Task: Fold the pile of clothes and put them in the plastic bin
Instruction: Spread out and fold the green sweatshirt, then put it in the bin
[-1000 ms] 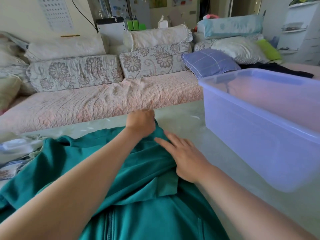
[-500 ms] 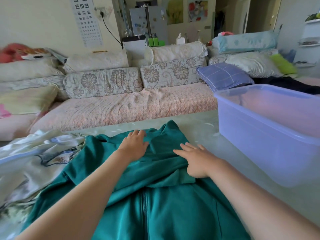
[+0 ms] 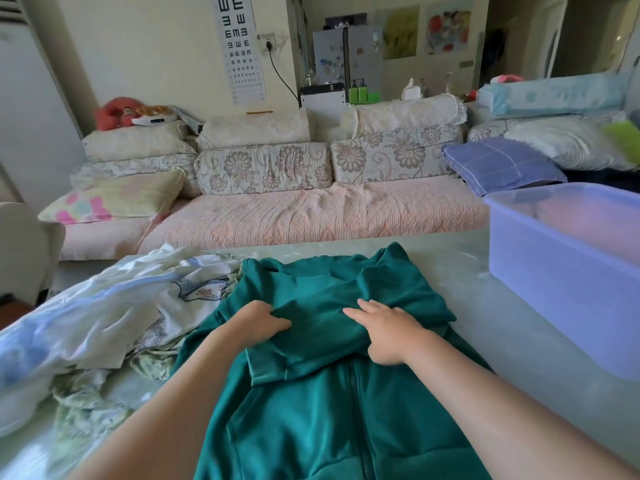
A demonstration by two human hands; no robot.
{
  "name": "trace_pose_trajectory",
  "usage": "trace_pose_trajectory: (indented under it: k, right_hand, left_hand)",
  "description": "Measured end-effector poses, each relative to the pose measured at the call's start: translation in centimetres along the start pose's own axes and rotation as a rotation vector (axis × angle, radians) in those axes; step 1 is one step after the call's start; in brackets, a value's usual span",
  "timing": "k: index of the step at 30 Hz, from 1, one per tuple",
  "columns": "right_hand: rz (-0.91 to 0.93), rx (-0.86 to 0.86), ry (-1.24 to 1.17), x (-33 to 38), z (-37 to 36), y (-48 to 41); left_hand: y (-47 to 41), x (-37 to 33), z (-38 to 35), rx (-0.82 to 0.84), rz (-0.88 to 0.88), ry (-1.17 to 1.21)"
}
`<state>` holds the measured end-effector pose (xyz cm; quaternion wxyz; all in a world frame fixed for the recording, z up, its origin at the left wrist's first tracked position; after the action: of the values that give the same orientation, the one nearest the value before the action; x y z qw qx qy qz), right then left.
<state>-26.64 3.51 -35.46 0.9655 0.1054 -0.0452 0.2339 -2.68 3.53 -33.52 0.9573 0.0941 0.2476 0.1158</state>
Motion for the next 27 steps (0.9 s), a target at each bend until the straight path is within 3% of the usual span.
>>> trace_pose_trajectory:
  k: [4, 5, 7, 10, 12, 15, 17, 20, 22, 25, 27]
  right_hand:
    - [-0.033, -0.089, -0.017, 1.0, 1.1, 0.0]
    - [-0.03, -0.109, -0.021, 1.3, 1.3, 0.0]
    - [-0.025, -0.091, -0.015, 1.7, 1.2, 0.0]
    - [-0.043, 0.022, -0.016, 2.2, -0.1, -0.2]
    - [-0.039, 0.036, -0.036, 2.6, -0.3, -0.7]
    - [0.02, -0.058, -0.071, 3.6, 0.6, -1.6]
    - [0.017, -0.088, -0.078, 3.7, 0.5, -2.1]
    - [-0.075, -0.012, -0.066, 2.6, -1.5, -2.6]
    - [-0.097, 0.009, -0.075, 2.1, -2.2, -2.8]
    - [-0.081, -0.06, -0.052, 2.3, -1.1, -3.0]
    - [-0.059, -0.119, -0.017, 2.5, -0.4, -3.0]
  left_hand:
    - [1.1, 0.1, 3.7, -0.163, -0.052, 0.416]
    - [1.5, 0.3, 4.5, -0.204, -0.064, 0.35]
    - [2.1, 1.1, 5.3, -0.259, -0.054, -0.043]
    - [2.0, 4.3, 3.4, -0.09, 0.055, -0.47]
    - [1.9, 4.4, 2.9, -0.112, 0.01, -0.525]
    - [2.4, 0.3, 2.8, -0.303, -0.283, -0.452]
    - [2.4, -1.1, 0.4, -0.158, -0.338, -0.387]
    - [1.6, 1.2, -3.6, 0.156, -0.146, -0.52]
    - [0.8, 2.1, -3.6, 0.188, -0.119, -0.439]
    - [0.5, 0.2, -0.4, -0.028, -0.314, -0.237]
    - [0.8, -0.4, 1.1, -0.175, -0.36, -0.317]
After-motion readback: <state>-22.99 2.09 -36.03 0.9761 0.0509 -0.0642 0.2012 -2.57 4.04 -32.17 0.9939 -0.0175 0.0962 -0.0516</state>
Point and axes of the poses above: each hand's wrist, its own y-axis away from the middle knuckle, its own z-axis out of the back of the hand, x = y × z, the point moved 8 cm from there along -y, towards the middle knuckle, and after that the axes turned 2 degrees about x, right-handed, at the moved point
